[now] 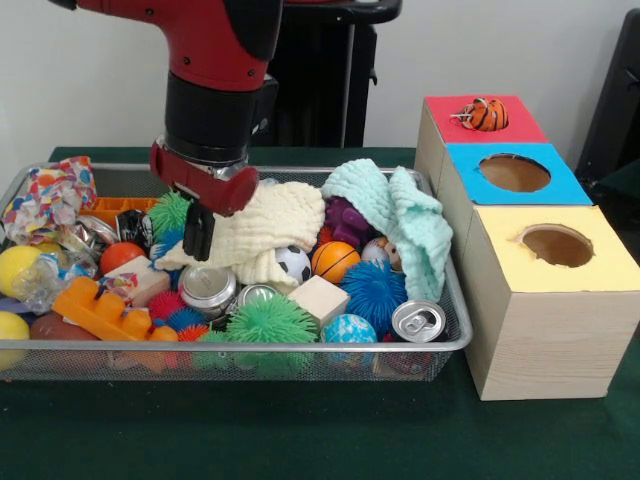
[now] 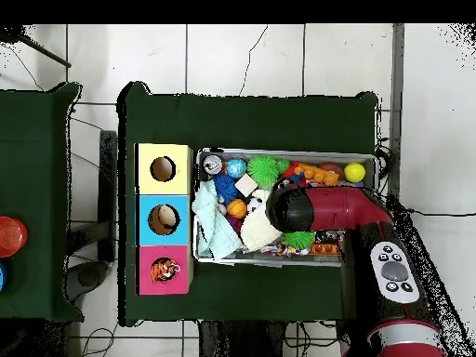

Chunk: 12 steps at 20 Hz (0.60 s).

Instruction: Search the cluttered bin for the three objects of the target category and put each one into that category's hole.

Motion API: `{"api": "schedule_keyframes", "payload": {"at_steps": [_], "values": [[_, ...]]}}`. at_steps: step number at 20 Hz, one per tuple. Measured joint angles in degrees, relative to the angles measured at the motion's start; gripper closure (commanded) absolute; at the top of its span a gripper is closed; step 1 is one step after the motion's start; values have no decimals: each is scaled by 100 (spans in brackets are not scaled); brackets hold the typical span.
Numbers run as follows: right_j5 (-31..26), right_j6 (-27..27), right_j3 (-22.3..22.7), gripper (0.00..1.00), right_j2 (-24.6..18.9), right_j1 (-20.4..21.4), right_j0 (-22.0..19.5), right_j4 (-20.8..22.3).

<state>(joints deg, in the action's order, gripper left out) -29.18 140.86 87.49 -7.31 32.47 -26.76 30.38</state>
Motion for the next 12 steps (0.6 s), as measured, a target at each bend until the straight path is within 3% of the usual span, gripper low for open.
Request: {"api": "schedule_keyframes", "payload": {"at_steps": [12], "values": [[-69, 0, 202, 100, -99, 32, -183, 3]]}}
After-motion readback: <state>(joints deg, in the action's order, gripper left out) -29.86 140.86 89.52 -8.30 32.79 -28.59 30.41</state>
